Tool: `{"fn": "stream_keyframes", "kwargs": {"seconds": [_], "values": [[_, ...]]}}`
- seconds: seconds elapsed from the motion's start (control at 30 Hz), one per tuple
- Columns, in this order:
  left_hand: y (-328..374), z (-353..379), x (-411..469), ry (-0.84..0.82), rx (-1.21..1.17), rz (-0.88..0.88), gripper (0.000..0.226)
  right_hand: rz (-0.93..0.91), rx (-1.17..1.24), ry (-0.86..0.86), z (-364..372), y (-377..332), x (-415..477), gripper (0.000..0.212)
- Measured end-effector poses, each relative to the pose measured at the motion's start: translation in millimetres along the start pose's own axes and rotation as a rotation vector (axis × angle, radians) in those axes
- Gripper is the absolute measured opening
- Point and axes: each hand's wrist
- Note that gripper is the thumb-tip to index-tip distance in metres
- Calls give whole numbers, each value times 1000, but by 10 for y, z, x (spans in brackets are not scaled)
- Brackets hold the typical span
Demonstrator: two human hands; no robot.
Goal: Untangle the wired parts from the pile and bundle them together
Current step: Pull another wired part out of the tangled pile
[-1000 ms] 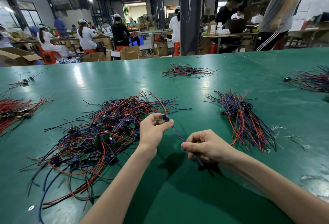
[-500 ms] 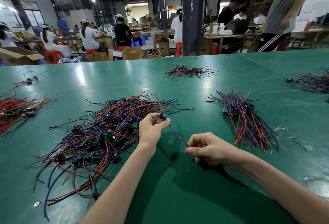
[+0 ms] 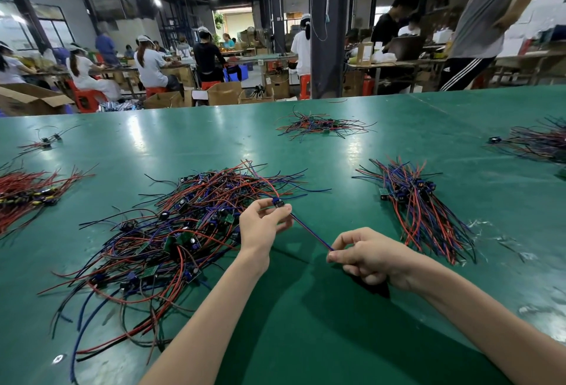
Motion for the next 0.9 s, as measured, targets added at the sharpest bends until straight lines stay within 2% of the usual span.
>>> {"fn": "stream_keyframes", "kwargs": {"seconds": [0.2, 0.47, 0.6, 0.7, 0.9], "values": [[115, 6, -33, 19, -263, -204, 26, 46, 67, -10, -25, -13, 45, 12], [172, 39, -37, -114, -363, -380, 12, 44, 109, -21, -70, -6, 46, 6], [165, 56, 5, -55, -382, -330, 20, -21, 27, -73, -80, 2, 12, 7], [141, 53, 29, -18, -300, -256, 24, -106, -29, -175, -105, 4, -22, 3], [88, 93, 9, -60, -164, -199, 30, -139, -92, -275, -151, 15, -55, 7]]}}
Point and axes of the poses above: each hand's wrist, its own x-axis towards the middle knuckle, its own z-axis out of the palm, y = z × x, and after that the axes turned 15 degrees about z, right-handed
